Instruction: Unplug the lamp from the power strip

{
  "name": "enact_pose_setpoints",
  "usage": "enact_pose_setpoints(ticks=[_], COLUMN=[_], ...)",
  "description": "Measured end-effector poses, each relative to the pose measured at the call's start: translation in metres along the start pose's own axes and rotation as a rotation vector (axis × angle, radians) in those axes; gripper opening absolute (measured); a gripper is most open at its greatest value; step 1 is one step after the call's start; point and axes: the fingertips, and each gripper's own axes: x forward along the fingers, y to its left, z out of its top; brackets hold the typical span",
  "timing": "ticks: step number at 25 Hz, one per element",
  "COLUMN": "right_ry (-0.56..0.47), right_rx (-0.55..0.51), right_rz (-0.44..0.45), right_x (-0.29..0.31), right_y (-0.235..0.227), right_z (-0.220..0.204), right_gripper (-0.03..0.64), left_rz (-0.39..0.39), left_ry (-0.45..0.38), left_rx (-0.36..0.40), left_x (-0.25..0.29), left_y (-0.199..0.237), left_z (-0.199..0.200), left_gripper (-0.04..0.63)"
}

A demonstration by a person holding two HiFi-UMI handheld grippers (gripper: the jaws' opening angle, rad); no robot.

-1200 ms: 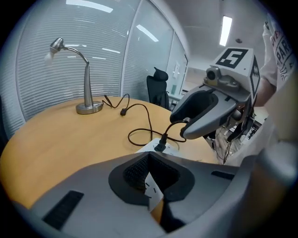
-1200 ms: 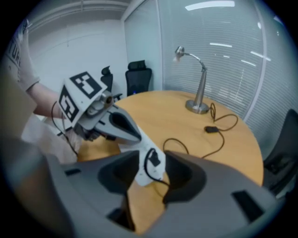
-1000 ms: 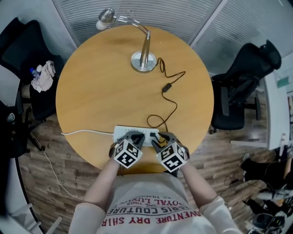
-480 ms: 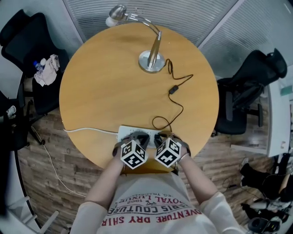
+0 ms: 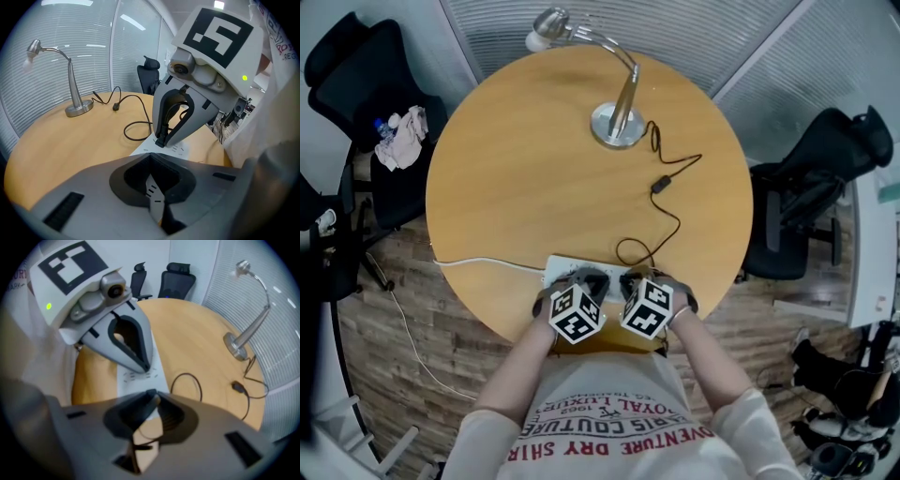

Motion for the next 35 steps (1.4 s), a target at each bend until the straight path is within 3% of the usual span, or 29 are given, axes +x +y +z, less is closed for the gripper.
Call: enact_pose_setpoints(ticks=[9, 20, 25, 30, 35], right_ry=[0.051, 0.083, -0.047, -0.014, -0.087], right_rx=[-0.088, -0.090, 0.000, -0.016, 0.036], right_rz=[-0.040, -0.037, -0.002, -0.040, -0.085], right_x=[-0.004, -0.009, -0.054, -0.070, -0.074], right_y=[0.000, 0.007, -0.002, -0.016, -0.014], right_z=[-0.003, -0.006, 0.021, 0.014, 0.019], right_gripper=[0.072, 0.069, 0.069, 0.069, 0.069], left_rz=[-0.025, -0.056, -0.045, -0.047, -0.070], left_ry=[0.012, 0.022, 0.020, 0.024, 0.031], left_rx=[-0.016, -0.012, -0.006, -0.014, -0.028], left_x=[0.001, 0.001, 0.001, 0.002, 0.002], left_y=[0.000, -0.003, -0.001, -0.001, -0.002], left_z=[0.000, 0.000, -0.002, -0.002, -0.001], left_gripper=[0.028, 0.026, 0.026, 0.028, 0.028])
